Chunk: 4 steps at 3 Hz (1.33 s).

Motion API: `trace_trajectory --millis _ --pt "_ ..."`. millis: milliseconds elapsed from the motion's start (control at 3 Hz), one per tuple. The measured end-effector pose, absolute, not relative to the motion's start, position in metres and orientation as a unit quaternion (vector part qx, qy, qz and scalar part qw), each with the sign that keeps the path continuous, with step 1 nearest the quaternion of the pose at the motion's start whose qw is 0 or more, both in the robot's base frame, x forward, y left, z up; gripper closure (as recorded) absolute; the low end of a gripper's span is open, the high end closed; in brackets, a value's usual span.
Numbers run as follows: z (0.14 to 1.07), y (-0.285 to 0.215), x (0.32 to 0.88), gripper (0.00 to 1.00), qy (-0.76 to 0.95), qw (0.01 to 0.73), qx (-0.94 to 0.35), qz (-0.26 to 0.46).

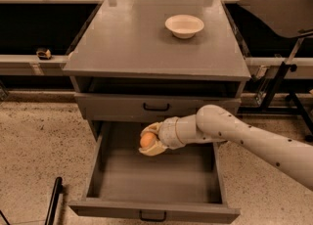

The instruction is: Place orange into middle drawer

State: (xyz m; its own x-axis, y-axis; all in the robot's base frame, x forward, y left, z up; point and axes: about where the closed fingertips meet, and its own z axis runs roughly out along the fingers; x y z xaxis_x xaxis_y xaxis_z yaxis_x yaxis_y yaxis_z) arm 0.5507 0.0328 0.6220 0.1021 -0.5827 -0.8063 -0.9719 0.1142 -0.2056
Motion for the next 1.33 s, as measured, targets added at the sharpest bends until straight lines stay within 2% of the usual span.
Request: trace_trajectory --millis 333,667,1333 --pt "0.620 0.035 0.551 1.00 0.626 0.410 -0.620 0.236" --pt "0.575 0.040 0.549 1.00 0.649 0.372 -0.620 0.237" --pt "0.425 0.021 0.534 1.00 0.699 0.275 -0.620 0.228"
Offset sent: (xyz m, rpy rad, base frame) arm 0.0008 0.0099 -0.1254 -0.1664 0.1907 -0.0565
